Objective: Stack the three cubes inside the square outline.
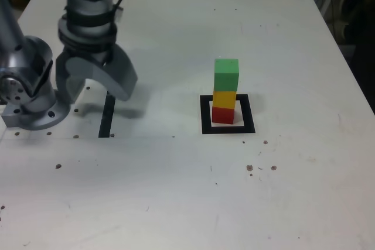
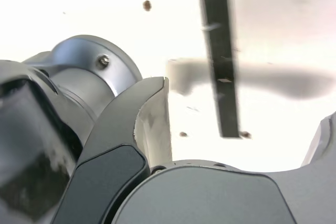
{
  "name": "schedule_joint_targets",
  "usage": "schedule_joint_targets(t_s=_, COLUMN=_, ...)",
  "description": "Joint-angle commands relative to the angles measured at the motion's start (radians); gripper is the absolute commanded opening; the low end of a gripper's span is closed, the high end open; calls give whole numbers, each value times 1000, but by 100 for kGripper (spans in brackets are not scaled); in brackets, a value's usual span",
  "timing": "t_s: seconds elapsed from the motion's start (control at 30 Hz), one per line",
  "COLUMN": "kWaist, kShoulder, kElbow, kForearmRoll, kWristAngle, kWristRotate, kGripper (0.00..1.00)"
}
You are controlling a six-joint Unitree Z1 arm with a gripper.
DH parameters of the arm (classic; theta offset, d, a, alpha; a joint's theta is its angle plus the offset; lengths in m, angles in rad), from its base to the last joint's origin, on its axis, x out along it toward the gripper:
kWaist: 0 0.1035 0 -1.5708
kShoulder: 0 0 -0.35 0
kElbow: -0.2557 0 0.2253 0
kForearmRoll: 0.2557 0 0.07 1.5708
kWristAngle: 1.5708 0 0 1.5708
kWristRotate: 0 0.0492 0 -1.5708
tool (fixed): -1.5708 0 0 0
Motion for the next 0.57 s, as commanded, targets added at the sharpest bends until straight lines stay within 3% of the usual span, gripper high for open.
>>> schedule_joint_targets(t_s=0.0, kWaist=-5, kShoulder=-15, kElbow=4, kForearmRoll=-12, kWristAngle=0, kWristRotate=-14, kGripper=100)
schedule_joint_targets(t_s=0.53, kWaist=-6, kShoulder=21, kElbow=-13, kForearmRoll=8, kWristAngle=1, kWristRotate=-37, kGripper=100)
